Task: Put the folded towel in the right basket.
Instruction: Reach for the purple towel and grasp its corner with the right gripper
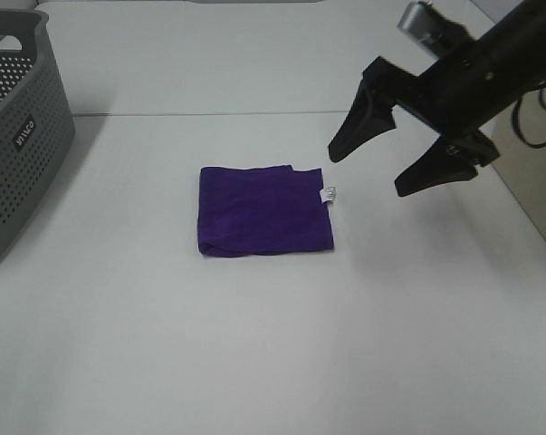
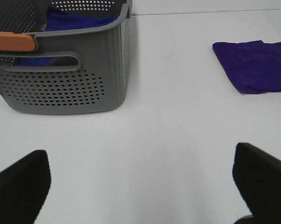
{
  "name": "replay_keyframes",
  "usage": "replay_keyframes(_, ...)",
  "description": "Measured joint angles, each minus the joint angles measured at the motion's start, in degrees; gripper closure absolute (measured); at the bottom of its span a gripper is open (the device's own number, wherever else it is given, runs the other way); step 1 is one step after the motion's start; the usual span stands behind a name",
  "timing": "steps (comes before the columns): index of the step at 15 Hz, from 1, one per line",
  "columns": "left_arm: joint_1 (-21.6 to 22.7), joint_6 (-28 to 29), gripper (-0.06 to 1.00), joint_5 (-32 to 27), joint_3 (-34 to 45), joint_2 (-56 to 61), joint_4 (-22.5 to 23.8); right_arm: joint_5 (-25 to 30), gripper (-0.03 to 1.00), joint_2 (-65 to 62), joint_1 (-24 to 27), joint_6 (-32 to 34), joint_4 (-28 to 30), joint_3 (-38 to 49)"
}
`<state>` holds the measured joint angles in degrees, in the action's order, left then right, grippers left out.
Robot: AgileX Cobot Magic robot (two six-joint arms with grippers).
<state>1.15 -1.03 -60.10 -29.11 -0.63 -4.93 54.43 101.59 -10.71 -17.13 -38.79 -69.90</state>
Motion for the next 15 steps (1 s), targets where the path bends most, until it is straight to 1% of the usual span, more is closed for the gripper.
replay_keyframes(3, 0.0, 0.0, -0.05, 0.0, 0.0, 0.0, 0.0, -0.29, 0.05, 13.64, -0.23, -1.38, 0.11, -11.4)
replay_keyframes(6, 0.0, 0.0, -0.05, 0.0, 0.0, 0.0, 0.0, -1.26, 0.05, 22.29, -0.23, -1.49, 0.46, -20.8)
replay_keyframes(8, 0.0, 0.0, -0.05, 0.0, 0.0, 0.0, 0.0, -1.43, 0.05, 26.64, -0.23, -1.49, 0.46, -25.21)
replay_keyframes(9, 0.0, 0.0, -0.05, 0.0, 0.0, 0.0, 0.0, -1.49, 0.05, 28.25, -0.23, -1.38, 0.86, -26.24)
replay_keyframes(11, 0.0, 0.0, -0.05, 0.0, 0.0, 0.0, 0.0, -2.52, 0.05, 31.34, -0.23, -0.92, 3.84, -26.7)
replay_keyframes(15, 0.0, 0.0, -0.05, 0.0, 0.0, 0.0, 0.0, -2.52, 0.05, 33.12, -0.23, -0.92, 3.32, -26.99)
